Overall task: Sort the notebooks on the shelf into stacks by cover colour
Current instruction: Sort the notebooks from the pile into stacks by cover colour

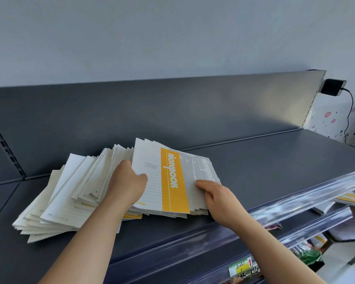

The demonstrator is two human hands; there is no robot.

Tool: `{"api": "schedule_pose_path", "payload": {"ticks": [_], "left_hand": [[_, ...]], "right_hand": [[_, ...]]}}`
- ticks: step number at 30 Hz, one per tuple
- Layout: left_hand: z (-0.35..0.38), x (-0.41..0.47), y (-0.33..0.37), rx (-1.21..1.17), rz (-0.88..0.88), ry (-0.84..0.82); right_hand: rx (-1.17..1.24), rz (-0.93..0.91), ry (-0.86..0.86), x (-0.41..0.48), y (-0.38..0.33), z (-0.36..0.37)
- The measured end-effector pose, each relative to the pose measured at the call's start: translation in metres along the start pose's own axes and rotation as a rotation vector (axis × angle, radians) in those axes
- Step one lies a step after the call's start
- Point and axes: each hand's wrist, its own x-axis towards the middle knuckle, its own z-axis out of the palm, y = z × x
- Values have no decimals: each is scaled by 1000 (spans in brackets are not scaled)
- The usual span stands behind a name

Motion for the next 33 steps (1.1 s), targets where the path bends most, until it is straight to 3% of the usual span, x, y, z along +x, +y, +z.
{"api": "schedule_pose_path", "payload": {"ticks": [7, 14, 19, 26, 33], "left_hand": [[-8, -5, -2, -112, 25, 30], [-20, -18, -10, -334, 40, 99], [-43, -29, -17, -504, 38, 136], [-89, -42, -43, -576, 23, 240], [-161, -64, -87, -664, -29, 341]], "right_hand": [[-14, 31, -28, 5, -3, -2], [416, 105, 54, 15, -43, -6], [523, 155, 82, 26, -68, 5], [698, -31, 0, 30, -121, 22], [664, -195, -58, 29, -198, 55]]}}
